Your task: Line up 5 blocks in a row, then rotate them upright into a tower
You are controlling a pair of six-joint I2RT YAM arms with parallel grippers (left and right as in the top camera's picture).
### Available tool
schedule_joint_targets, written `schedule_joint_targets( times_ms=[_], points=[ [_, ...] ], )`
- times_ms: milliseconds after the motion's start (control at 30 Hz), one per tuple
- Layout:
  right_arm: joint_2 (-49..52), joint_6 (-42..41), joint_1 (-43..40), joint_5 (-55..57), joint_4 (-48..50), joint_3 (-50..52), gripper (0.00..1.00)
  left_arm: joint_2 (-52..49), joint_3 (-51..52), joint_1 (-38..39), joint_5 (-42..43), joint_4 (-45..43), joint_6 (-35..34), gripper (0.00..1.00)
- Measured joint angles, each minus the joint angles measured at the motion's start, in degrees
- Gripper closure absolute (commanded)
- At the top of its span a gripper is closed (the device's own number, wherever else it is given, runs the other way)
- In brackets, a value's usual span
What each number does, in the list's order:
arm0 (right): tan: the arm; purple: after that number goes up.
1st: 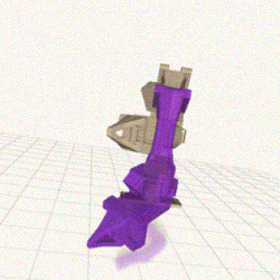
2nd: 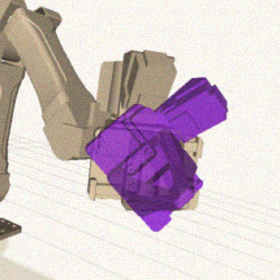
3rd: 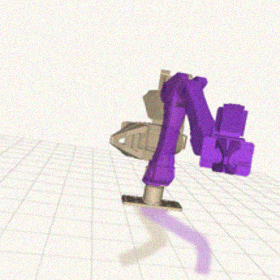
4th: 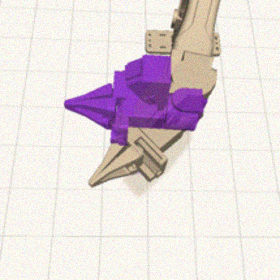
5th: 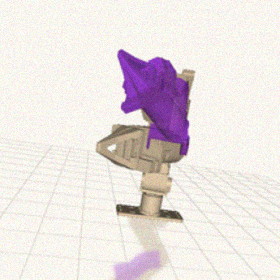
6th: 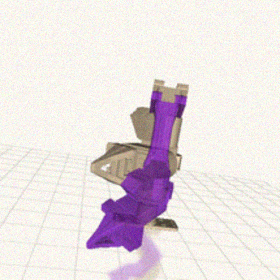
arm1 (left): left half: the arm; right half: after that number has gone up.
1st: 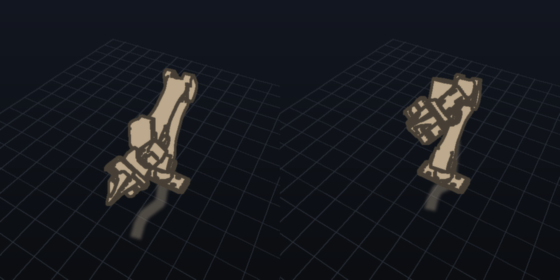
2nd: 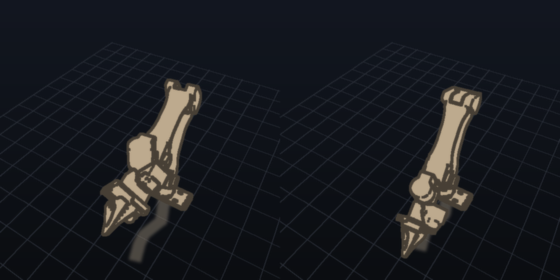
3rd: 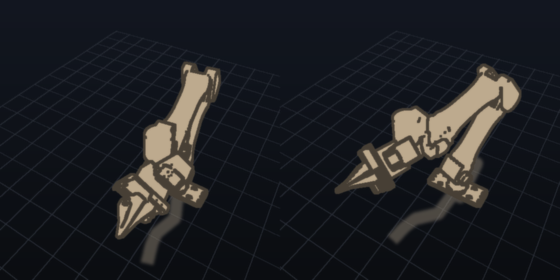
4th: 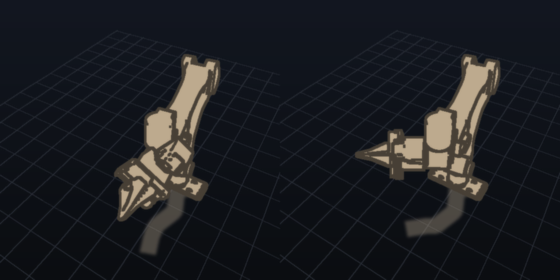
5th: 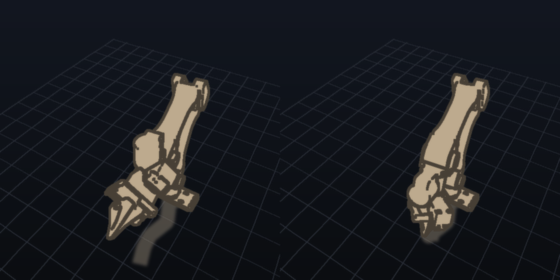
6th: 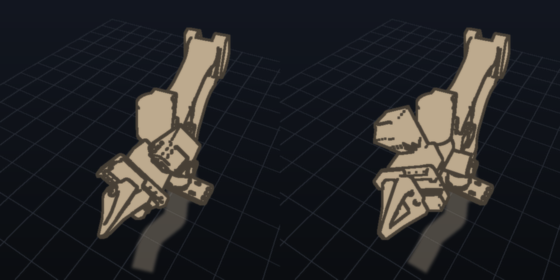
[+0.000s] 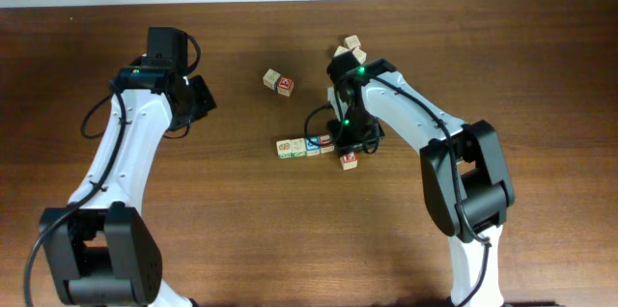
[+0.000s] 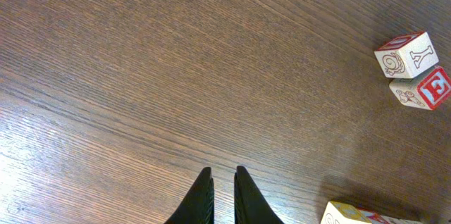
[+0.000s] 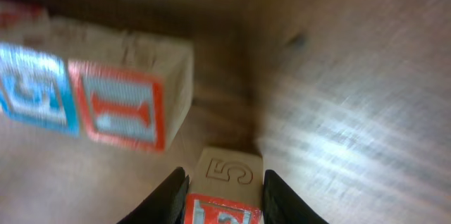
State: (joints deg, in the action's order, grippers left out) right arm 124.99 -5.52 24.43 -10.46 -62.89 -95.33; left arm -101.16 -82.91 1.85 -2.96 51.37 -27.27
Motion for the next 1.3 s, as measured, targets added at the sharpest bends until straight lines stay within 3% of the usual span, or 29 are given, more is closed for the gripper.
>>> schedule_joint_targets(
  times_ms=[200,500,800,967,1033,1100,1300],
  points=[
    [0.00,-0.79,-0.13,0.13,5.79,0.04,0.65,0.02,0.00,0.00,0.00,0.02,0.00,0.90],
    [0.00,-2.08,-0.13,0.13,6.80,0.02,0.58,0.02,0.00,0.00,0.00,0.02,0.00,0.91],
    [-1.14,-2.01,-1.99,0.11,-7.69,-12.46,0.59,0.02,0.00,0.00,0.02,0.04,0.00,0.91],
    [-5.27,-0.20,-4.55,0.31,-19.12,-14.56,0.72,0.00,0.00,0.44,0.00,0.02,-0.02,0.90],
    [-5.53,0.81,-4.20,0.37,-20.48,-13.05,0.87,0.02,0.00,1.33,-0.02,-0.04,-0.02,0.90],
    [-5.53,0.92,-3.72,0.28,-20.41,-10.01,0.96,0.02,0.00,2.19,0.00,-0.35,0.00,0.89],
    [-5.53,1.03,-3.32,0.26,-16.44,0.44,0.96,0.02,0.00,2.75,-0.04,-1.31,-0.02,0.89]
  ],
)
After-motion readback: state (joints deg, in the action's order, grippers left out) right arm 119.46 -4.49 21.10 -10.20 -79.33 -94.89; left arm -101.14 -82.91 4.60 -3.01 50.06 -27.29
